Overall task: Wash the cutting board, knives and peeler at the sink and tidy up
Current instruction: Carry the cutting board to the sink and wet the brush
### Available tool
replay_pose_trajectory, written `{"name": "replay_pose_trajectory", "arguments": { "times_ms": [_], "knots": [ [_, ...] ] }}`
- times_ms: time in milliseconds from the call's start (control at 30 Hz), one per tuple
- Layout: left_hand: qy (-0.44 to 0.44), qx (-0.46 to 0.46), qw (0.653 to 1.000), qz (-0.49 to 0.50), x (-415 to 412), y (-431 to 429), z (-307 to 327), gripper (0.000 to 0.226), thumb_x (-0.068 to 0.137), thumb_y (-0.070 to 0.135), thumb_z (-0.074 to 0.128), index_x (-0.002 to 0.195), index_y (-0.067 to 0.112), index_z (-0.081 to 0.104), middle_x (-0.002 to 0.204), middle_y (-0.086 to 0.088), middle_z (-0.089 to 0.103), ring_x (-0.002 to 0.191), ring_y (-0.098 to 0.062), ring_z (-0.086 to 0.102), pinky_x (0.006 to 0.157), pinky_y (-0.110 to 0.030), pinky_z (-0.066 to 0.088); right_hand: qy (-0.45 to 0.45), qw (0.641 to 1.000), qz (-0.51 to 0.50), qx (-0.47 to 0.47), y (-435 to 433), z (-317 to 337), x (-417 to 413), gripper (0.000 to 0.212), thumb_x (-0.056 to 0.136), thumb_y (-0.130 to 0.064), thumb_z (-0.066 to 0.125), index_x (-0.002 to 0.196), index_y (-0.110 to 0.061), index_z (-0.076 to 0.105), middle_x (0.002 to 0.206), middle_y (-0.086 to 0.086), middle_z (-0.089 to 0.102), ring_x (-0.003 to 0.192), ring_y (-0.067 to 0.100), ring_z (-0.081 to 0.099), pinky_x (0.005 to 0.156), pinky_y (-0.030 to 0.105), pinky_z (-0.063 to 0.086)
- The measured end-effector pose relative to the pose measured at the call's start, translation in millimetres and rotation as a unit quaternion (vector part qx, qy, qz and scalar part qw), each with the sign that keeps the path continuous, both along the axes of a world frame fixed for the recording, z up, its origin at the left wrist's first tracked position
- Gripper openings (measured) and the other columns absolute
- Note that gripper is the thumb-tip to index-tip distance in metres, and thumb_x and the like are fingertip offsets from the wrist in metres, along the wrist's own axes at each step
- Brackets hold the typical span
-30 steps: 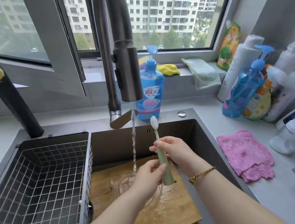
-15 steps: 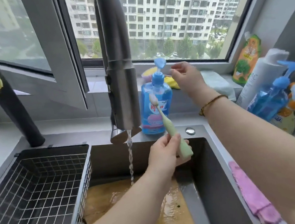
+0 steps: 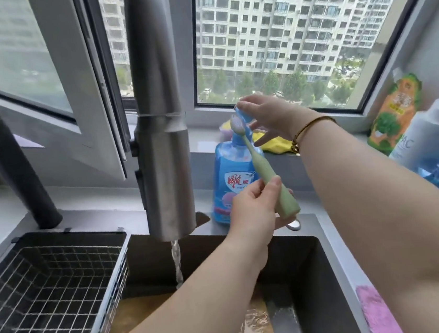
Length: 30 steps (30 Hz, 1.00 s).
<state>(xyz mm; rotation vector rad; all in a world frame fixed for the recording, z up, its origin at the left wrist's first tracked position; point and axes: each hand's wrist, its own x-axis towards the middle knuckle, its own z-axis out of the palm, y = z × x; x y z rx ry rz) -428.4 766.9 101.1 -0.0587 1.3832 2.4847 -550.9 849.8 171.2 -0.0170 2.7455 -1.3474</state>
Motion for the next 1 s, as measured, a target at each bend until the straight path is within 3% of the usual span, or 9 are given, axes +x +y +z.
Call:
{"name": "replay_pose_trajectory", "arguments": {
  "times_ms": [167,333,500,767,900,1000],
  "knots": [
    [0.005,-0.008,1.0,0.007,1,-1,-3,0.019,0.094,0.023,0.049,0.076,0.023,0.054,0.082,-0.002,0.059,0.079,-0.013,0.057,0.057,-0.018,0.054,0.005,1.0,0.004,-0.013,5,-7,0,0.037,0.099,-0.032,0.034,0.13,-0.015,0.042,0.114,0.003,0.045,0.099,0.022,0.049,0.082,0.042,0.052],
    [0.006,-0.02,1.0,0.0,5,2,-4,0.018,0.093,0.023,0.05,0.076,0.024,0.053,0.081,-0.002,0.059,0.079,-0.013,0.057,0.056,-0.019,0.054,-0.001,1.0,0.009,-0.018,4,-10,-1,0.037,0.098,-0.034,0.035,0.13,-0.016,0.041,0.129,0.011,0.051,0.101,0.025,0.053,0.061,0.029,0.051],
    [-0.003,-0.021,1.0,0.004,5,1,-7,0.013,0.092,0.026,0.051,0.079,0.027,0.053,0.086,0.0,0.06,0.092,-0.016,0.059,0.064,-0.022,0.055,-0.004,0.999,0.005,-0.038,4,-11,-1,0.037,0.098,-0.034,0.035,0.13,-0.016,0.04,0.131,0.013,0.05,0.102,0.026,0.052,0.059,0.028,0.05],
    [0.011,-0.023,1.0,0.003,4,-5,-11,0.014,0.092,0.026,0.051,0.079,0.028,0.053,0.085,0.001,0.061,0.093,-0.017,0.06,0.069,-0.025,0.055,0.001,0.999,-0.008,-0.038,2,-10,2,0.038,0.099,-0.031,0.034,0.133,-0.015,0.039,0.133,0.012,0.046,0.111,0.029,0.05,0.075,0.035,0.052],
    [0.018,-0.028,0.999,-0.01,8,-7,-13,0.013,0.093,0.025,0.05,0.08,0.025,0.055,0.083,0.0,0.061,0.08,-0.013,0.06,0.064,-0.022,0.056,-0.002,0.999,-0.001,-0.042,0,-9,4,0.038,0.099,-0.031,0.034,0.133,-0.015,0.039,0.133,0.013,0.046,0.116,0.032,0.05,0.074,0.033,0.051],
    [0.015,-0.02,0.999,-0.028,12,-11,-13,0.013,0.093,0.024,0.048,0.083,0.021,0.057,0.079,-0.001,0.063,0.066,-0.008,0.062,0.06,-0.021,0.056,0.001,1.0,-0.001,-0.024,0,-5,6,0.038,0.099,-0.031,0.033,0.133,-0.014,0.039,0.132,0.012,0.046,0.107,0.027,0.05,0.08,0.038,0.051]
  ]
}}
